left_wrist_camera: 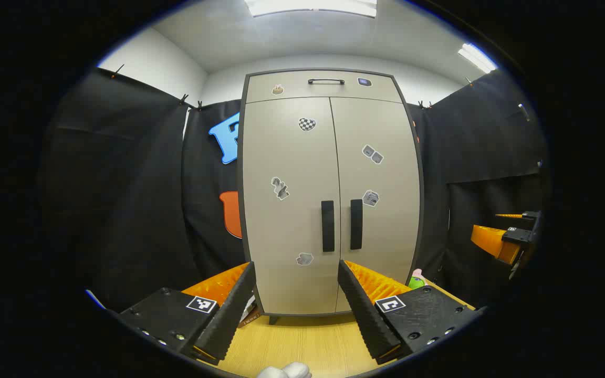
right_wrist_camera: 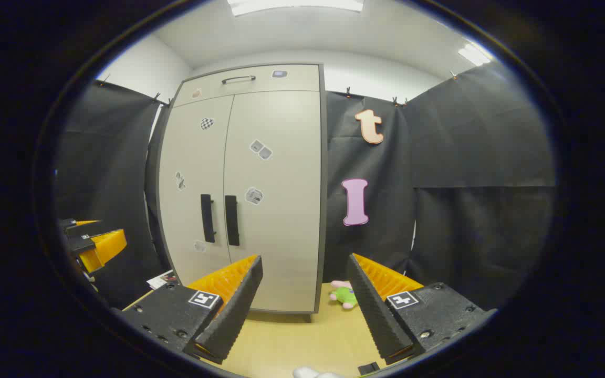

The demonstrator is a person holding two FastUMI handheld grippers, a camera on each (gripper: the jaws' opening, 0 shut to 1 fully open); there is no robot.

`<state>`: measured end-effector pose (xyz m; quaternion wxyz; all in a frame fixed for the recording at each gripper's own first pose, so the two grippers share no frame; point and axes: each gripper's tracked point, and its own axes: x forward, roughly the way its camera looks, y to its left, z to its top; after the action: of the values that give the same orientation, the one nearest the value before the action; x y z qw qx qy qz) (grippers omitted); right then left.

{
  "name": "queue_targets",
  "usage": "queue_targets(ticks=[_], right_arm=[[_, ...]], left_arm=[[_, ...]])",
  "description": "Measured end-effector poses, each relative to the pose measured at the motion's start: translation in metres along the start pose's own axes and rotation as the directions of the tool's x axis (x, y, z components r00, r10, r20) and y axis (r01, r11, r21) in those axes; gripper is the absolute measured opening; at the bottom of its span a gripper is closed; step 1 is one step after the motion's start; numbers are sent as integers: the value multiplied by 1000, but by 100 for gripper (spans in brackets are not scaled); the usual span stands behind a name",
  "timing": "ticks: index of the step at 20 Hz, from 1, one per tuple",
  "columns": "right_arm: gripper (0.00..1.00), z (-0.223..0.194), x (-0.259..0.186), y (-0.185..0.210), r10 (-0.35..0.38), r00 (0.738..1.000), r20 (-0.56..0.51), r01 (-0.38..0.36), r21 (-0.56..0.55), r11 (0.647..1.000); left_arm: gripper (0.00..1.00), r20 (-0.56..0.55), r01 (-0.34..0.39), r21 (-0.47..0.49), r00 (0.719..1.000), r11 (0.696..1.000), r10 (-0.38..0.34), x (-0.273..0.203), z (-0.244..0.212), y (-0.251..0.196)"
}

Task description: Open the right door of the double-door shoe cabinet with the right hand, and open the left door with the left hand.

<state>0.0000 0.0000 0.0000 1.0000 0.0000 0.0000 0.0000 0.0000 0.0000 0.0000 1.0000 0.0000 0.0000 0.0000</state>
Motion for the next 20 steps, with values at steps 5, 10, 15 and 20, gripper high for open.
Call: queue_targets(ticks=[5,10,15,20], right_arm=[[100,1,5,2,0,1000,-1,0,2,1000],[100,1,8,4,-1,1000,-3,1,0,1000],[100,-2,12,6,-2,1000,-11,2,1,1000],[100,-5,23,10,-6,1000,-11,6,-10,1000]], left_arm=[[94,5,1,1,1000,1000,-1,4,3,2],[94,7,6,0,1000,1000,-6,5,3,2],[94,5,4,-3,1000,1000,-4,6,4,2],[94,-2,-2,1,1000,1000,2,7,1,4]])
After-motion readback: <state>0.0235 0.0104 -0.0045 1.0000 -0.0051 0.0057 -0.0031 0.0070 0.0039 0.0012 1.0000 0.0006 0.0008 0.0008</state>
